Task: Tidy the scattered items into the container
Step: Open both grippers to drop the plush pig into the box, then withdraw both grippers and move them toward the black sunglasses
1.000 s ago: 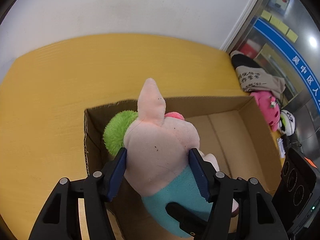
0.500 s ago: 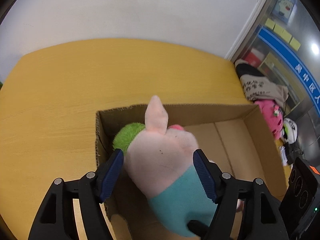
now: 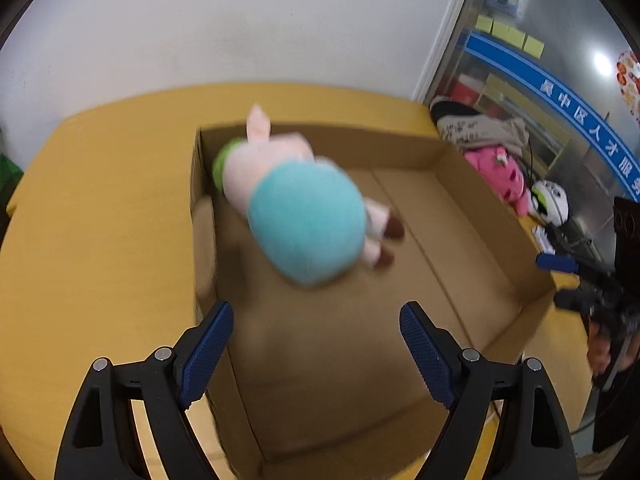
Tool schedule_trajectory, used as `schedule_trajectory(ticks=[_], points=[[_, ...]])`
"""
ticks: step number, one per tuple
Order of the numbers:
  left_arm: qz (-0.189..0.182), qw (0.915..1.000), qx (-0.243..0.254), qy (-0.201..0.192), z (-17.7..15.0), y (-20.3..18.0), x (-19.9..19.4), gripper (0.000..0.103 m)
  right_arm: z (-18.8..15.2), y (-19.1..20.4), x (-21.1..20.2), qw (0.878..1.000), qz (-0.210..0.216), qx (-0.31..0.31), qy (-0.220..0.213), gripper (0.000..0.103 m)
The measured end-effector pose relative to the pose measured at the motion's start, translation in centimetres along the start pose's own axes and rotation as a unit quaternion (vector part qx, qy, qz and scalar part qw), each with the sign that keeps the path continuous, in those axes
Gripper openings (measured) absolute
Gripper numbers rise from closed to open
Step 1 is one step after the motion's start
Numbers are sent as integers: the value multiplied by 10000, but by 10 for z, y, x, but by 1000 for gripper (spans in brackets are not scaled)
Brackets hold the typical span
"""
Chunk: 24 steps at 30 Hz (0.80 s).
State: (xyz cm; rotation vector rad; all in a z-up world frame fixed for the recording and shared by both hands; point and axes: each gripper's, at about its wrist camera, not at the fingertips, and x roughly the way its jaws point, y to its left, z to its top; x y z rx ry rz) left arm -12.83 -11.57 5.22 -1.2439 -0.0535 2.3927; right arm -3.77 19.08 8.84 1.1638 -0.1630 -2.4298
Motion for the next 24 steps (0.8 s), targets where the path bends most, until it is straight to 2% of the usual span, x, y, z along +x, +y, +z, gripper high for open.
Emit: schedule_trajectory(ticks=[3, 6, 7, 12, 19, 24], points=[[-24, 9996, -145, 249, -29, -7, 14, 88, -18, -43, 4, 9987, -349, 288, 243, 89], [176, 9996, 25, 235, -46, -23, 12, 87, -44, -82, 1, 9959, -668, 446, 413, 88], [119, 9995, 28, 289, -50, -27, 11, 87, -49, -86, 0, 9965, -674, 329, 359, 83], [99, 9991, -148, 380, -69, -37, 6, 86, -57, -81, 4, 9948, -975, -62, 289, 83], [9, 9987, -350, 364, -81, -47, -3, 86, -59, -87, -8, 9952, -944, -77, 248, 82], [211, 9982, -557, 61, -81, -46, -15, 87, -54, -86, -14, 9951, -983, -43, 102, 83]])
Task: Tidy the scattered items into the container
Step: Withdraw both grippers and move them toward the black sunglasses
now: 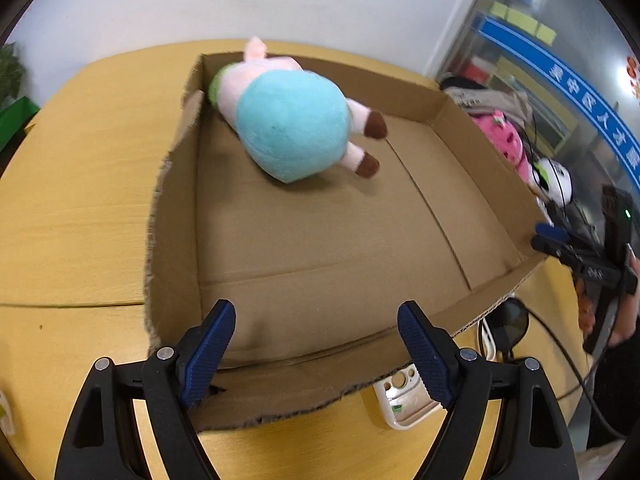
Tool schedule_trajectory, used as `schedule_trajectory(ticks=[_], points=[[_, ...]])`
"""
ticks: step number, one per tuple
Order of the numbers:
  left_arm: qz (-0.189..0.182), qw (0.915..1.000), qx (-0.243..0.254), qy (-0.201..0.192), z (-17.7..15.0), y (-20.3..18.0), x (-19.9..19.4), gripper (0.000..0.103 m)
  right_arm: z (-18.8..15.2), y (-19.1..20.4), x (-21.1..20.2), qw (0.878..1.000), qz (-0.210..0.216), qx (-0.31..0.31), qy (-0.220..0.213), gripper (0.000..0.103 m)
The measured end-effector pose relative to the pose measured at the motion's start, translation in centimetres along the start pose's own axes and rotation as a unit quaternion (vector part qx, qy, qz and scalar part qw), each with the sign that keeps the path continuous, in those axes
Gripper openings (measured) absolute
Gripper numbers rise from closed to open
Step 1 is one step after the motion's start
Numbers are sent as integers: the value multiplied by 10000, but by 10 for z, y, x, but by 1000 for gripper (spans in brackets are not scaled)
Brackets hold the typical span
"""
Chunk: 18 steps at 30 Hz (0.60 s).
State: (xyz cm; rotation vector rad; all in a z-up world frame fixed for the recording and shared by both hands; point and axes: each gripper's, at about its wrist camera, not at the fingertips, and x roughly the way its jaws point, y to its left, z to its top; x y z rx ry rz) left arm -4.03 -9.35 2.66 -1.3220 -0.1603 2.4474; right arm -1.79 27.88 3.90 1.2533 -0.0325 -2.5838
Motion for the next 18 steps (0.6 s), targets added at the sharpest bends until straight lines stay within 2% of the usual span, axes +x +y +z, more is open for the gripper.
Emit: schedule_trajectory(ticks=[2, 6, 10, 13, 18], points=[[47, 9996, -106, -247, -1, -2, -11, 87, 1, 12, -14, 9997, 48, -86, -209, 83], [129, 9956, 17, -929, -5, -24, -42, 102, -4, 40, -42, 9975, -40, -175, -688, 86], [572, 9857, 360, -1541, -17, -56, -62, 103, -15, 69, -59, 9940, -300, -301, -1010, 86], [556, 9824, 398, -1737, -26, -70, -69, 103, -23, 84, -66, 9916, -441, -458, -1128, 86], [443, 9837, 465, -1678, -40, -82, -68, 103, -31, 89, -67, 9927, -357, -377, -1084, 86]])
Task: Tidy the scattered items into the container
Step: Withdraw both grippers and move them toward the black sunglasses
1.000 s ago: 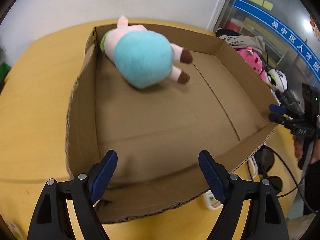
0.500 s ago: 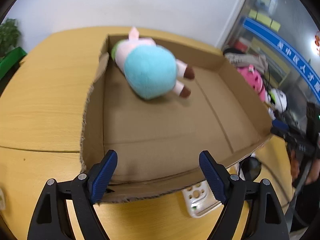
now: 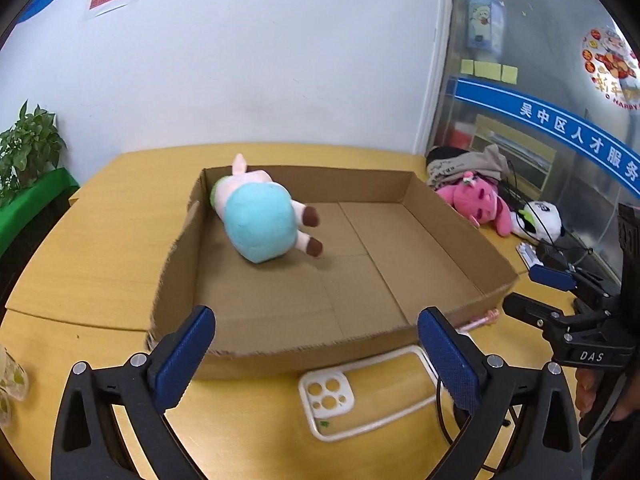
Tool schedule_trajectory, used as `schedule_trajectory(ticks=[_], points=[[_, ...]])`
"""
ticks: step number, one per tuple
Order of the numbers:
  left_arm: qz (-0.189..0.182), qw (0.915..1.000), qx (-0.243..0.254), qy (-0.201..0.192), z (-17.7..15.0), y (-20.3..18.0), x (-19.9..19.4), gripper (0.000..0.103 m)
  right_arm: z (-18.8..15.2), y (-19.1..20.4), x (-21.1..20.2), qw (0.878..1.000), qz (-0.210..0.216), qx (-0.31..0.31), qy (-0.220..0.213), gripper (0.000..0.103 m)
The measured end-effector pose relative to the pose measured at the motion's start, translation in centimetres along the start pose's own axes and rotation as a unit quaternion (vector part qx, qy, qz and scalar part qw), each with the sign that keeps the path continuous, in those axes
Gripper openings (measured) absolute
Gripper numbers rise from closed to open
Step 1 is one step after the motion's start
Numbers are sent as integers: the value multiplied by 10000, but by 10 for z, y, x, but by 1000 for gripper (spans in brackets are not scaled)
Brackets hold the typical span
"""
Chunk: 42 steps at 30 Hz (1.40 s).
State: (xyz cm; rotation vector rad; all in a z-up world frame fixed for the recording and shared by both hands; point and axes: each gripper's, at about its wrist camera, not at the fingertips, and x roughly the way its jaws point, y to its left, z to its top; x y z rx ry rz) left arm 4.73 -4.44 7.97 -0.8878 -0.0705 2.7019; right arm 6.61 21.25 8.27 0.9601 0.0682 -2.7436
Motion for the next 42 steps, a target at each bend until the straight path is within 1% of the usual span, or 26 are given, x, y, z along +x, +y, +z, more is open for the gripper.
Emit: schedule_trajectory(ticks=[5, 9, 15, 18, 22, 24, 26, 29, 36, 38, 40, 42], points=[[-220, 9997, -30, 137, -16, -12, -4, 103, -14, -2, -1, 9997, 98, 168, 137, 86], [-303, 9991, 10, 290, -28, -20, -1, 103, -28, 1, -1, 9990, 240, 254, 281, 86], [-359, 9975, -251, 562, -46, -17, 6, 103, -48, 7, 3, 9974, 463, 271, 489, 86], [-333, 9965, -296, 701, -56, -14, 8, 103, -59, 8, 1, 9963, 553, 297, 579, 86], [-468, 9941, -416, 884, -66, -13, 12, 103, -76, 3, 3, 9936, 624, 449, 832, 86], [-547, 9933, -387, 940, -69, -16, 14, 103, -84, 3, 5, 9914, 706, 539, 965, 86], [-617, 9928, -335, 968, -70, -20, 16, 103, -90, 4, 7, 9895, 781, 593, 1064, 86], [-716, 9918, -278, 1020, -71, -27, 18, 103, -94, 6, 12, 9879, 777, 681, 1159, 86], [-797, 9908, -175, 1078, -75, -34, 19, 103, -101, 14, 34, 9818, 926, 766, 1470, 85], [-803, 9908, -186, 1073, -75, -33, 19, 103, -104, 12, 35, 9799, 1026, 796, 1516, 85], [-812, 9908, -203, 1062, -74, -32, 18, 103, -105, 9, 27, 9806, 1160, 694, 1423, 85], [-832, 9908, -216, 1049, -73, -30, 19, 103, -106, 10, 10, 9794, 1498, 391, 1295, 85]])
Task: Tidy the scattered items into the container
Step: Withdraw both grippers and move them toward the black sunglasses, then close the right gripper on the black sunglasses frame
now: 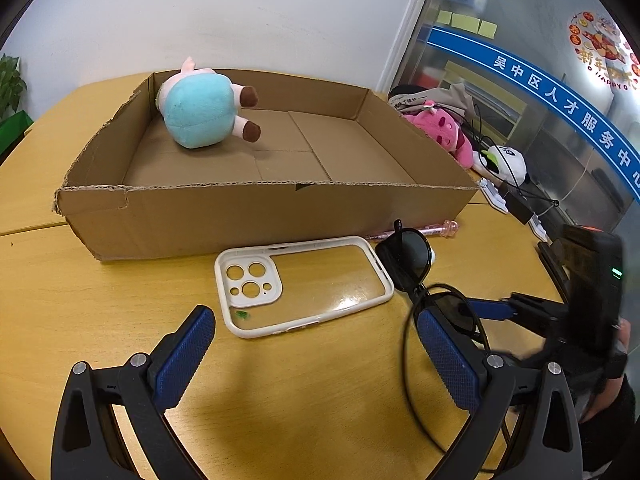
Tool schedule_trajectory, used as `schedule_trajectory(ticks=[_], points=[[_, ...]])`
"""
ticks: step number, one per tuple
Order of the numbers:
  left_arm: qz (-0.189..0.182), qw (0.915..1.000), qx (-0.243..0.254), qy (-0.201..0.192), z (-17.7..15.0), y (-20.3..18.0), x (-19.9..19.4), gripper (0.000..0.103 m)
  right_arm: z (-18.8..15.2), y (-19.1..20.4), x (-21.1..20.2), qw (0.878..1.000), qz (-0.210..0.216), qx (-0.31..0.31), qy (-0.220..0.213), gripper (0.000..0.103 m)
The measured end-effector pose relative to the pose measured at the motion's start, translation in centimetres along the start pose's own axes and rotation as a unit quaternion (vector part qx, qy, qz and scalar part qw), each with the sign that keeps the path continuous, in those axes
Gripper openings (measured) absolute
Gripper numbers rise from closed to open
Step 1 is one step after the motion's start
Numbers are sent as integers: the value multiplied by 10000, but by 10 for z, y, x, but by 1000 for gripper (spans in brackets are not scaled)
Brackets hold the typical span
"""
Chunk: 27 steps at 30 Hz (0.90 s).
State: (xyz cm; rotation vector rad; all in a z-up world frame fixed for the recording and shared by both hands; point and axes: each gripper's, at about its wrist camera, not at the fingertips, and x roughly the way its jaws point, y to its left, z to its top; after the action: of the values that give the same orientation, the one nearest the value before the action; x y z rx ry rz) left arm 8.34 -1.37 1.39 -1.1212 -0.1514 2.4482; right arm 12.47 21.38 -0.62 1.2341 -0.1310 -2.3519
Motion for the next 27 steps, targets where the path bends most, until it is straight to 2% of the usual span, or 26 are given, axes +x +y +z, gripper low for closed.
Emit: schedule_trajectory(ticks=[3, 7, 10, 12, 15, 18, 20, 22, 24, 27], points=[[-61, 10000, -9, -1, 2, 0, 2, 103, -11, 5, -23, 9983, 406, -426, -20, 85], [-178, 9998, 101, 58, 5, -5, 8, 103, -22, -9, -43, 9981, 563, -256, 20, 86], [-456, 9987, 119, 168, 12, -9, 17, 103, -28, -20, -55, 9973, 705, -200, 74, 86], [-652, 9974, 102, 290, 19, -14, 25, 103, -32, -21, -66, 9952, 899, -380, 113, 86], [-903, 9944, 217, 494, 29, -26, 44, 102, -36, -22, -87, 9935, 942, -645, 11, 86], [-1031, 9918, 234, 714, 37, -41, 66, 101, -24, -38, -87, 9968, 777, 28, -157, 86], [-1125, 9895, 154, 893, 39, -47, 80, 100, -15, -52, -75, 9969, 463, 611, -203, 86], [-1179, 9874, 35, 1054, 39, -51, 91, 99, -5, -60, -60, 9958, 88, 867, -272, 86], [-1202, 9861, -24, 1150, 39, -53, 98, 99, 7, -61, -45, 9966, -175, 753, -291, 86], [-1202, 9848, -108, 1247, 38, -54, 105, 98, 21, -52, -25, 9995, -196, 173, -157, 86]])
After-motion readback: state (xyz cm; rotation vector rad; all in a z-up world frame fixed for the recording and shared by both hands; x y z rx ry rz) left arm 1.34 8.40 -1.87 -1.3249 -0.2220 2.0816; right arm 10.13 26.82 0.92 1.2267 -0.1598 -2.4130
